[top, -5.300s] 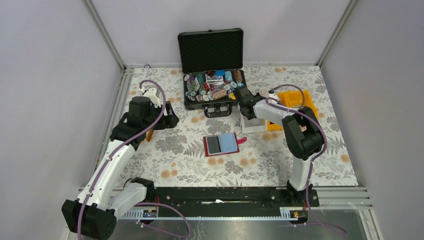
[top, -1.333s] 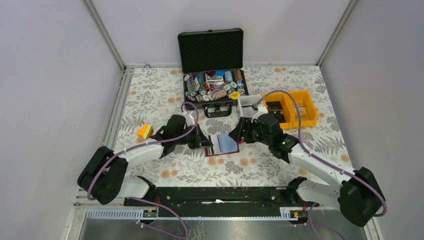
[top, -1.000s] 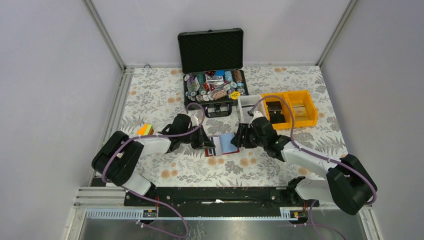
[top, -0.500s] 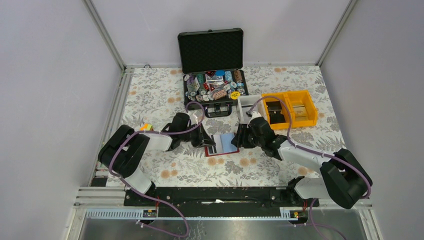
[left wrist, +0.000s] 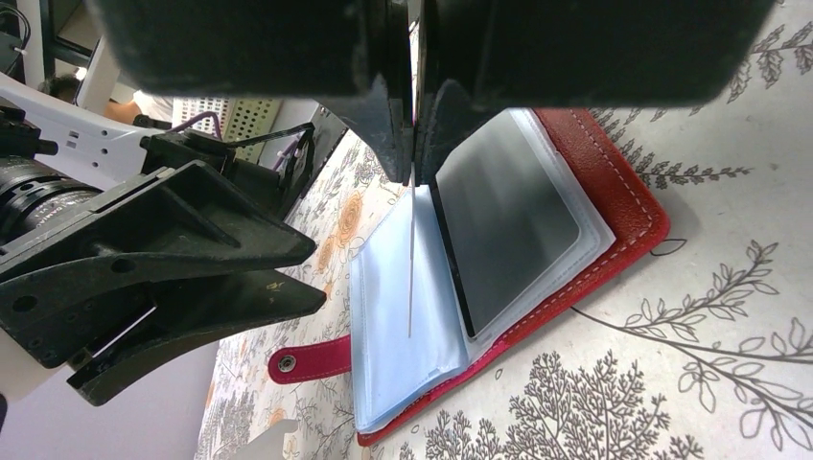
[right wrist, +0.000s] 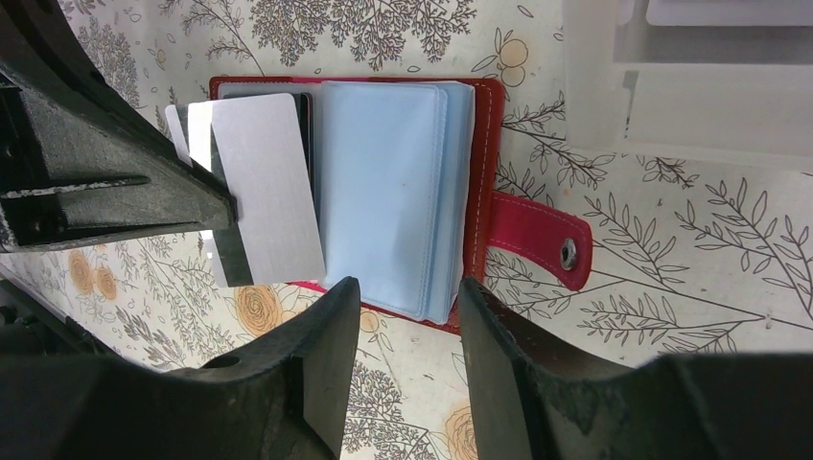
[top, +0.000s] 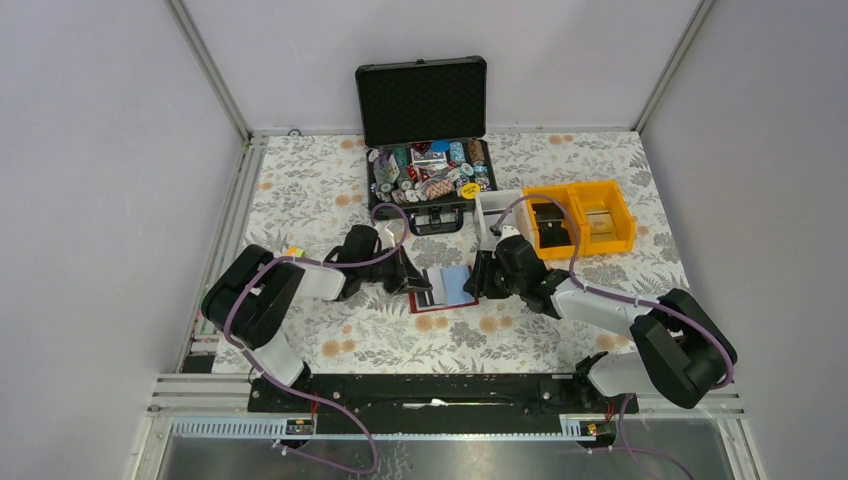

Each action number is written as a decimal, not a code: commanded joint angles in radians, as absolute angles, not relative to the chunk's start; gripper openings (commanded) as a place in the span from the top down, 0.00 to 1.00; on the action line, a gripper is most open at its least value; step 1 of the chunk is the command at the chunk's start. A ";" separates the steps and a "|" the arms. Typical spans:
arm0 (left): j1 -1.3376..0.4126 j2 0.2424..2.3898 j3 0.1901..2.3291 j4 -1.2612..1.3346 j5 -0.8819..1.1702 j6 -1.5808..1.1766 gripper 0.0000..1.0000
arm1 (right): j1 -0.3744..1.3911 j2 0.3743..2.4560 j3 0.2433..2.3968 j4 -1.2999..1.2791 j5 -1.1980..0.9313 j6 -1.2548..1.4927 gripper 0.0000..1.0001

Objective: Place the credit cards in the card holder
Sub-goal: Insert the credit card into the card holder.

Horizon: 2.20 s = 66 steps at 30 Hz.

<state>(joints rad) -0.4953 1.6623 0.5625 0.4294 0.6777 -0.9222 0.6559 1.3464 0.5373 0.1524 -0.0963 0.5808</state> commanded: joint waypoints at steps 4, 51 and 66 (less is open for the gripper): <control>-0.488 1.668 0.575 0.496 0.692 -0.935 1.00 | 0.663 1.362 0.552 0.183 -0.083 0.569 0.52; -0.484 1.709 0.544 0.542 0.711 -0.979 1.00 | 0.664 1.471 0.550 0.242 -0.132 0.590 0.61; -0.484 1.726 0.506 0.623 0.717 -1.050 1.00 | 0.664 1.429 0.537 0.243 -0.121 0.616 0.66</control>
